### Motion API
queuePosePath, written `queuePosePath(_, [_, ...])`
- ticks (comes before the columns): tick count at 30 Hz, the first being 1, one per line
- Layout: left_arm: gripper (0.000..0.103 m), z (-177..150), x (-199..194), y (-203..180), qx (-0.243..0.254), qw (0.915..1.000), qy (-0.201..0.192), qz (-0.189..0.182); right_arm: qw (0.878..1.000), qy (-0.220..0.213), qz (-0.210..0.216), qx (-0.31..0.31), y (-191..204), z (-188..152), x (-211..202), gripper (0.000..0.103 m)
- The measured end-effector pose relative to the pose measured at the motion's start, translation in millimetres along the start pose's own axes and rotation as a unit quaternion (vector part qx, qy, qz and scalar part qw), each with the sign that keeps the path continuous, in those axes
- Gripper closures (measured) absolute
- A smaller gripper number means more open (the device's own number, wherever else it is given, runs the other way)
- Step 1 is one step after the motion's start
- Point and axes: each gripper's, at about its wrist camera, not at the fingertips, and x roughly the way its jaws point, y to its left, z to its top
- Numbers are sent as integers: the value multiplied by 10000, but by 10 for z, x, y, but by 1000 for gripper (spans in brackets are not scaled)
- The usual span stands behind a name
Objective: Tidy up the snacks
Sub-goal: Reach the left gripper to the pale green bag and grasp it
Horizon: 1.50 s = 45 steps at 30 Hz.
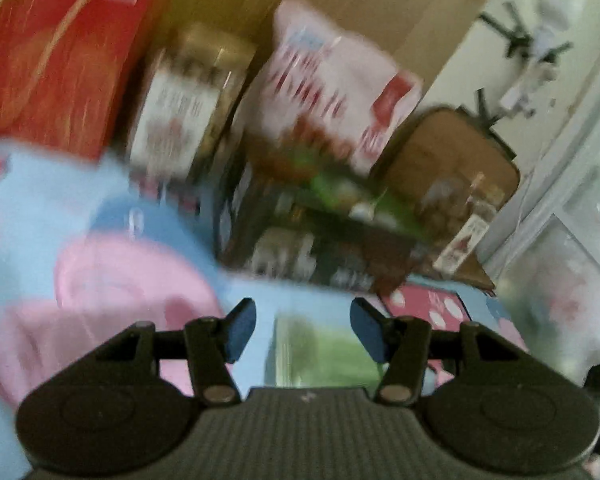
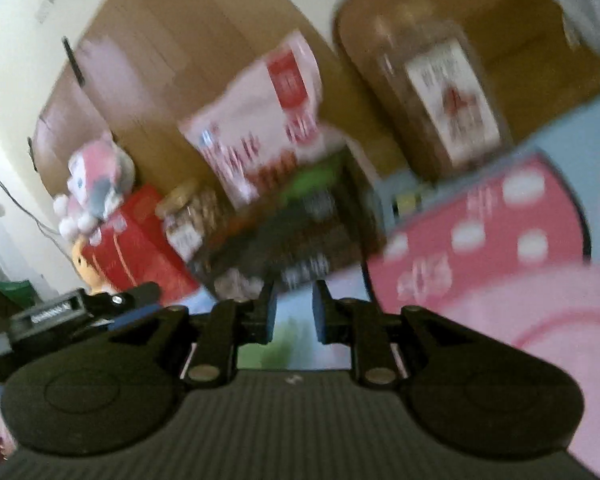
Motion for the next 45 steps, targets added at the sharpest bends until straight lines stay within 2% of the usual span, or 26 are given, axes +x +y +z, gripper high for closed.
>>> queuePosePath(2, [50,-48,48,49,-153,9998,117,-88,9997,247,3,-87,75,-88,83,80])
queuePosePath(6, [48,-77,211,51,-138,9995,287,-74,9972,594,-12,-459,303,-193,286,79])
queuePosePath(9, [47,-133,339,55,-212,9986,416,-234,9969,735,-23,-285,338,-179,454,79])
queuePosePath(11, [48,-153,355,31,-139,9990,372,-202,9960,870,-20,-198,328,-184,559,78])
queuePosePath(13, [59,-169,353,37,-145,9987,413,-261,9957,892,-4,-253,349,-207,598,78])
queuePosePath(15, [60,-189,315,74,-285,9982,424,-319,9947,960,75,-375,413,-230,605,81])
queuePosePath(18, [60,-227,187,83,-416,9974,430,-395,9925,820,35,-904,562,-299,510,83])
queuePosePath(21, [60,-313,-22,32,-343,9979,370,-395,9902,792,121,-1140,659,-357,366,83])
queuePosePath(27, [60,-659,-460,-50,-65,9983,441,-374,9792,1070,514,-1643,767,-628,7,83])
queuePosePath(30, [60,-852,-590,-41,-79,9973,607,-401,9705,1244,587,-1980,802,-846,-165,83])
queuePosePath(33, [60,-995,-642,-52,-71,9966,723,-384,9682,1300,581,-2056,793,-1013,-287,82])
queuePosePath(36, [59,-1047,-658,-106,21,9966,731,-376,9678,1211,519,-2146,815,-1051,-350,77])
queuePosePath(40, [54,-1036,-699,-133,20,9962,748,-441,9681,1144,509,-2172,832,-1062,-373,60])
queuePosePath(43, [53,-1008,-737,-107,-12,9969,672,-402,9609,1003,471,-2538,900,-1123,-431,51])
queuePosePath(45, [53,-988,-739,-95,-56,9971,658,-382,9561,975,452,-2726,926,-1176,-444,51])
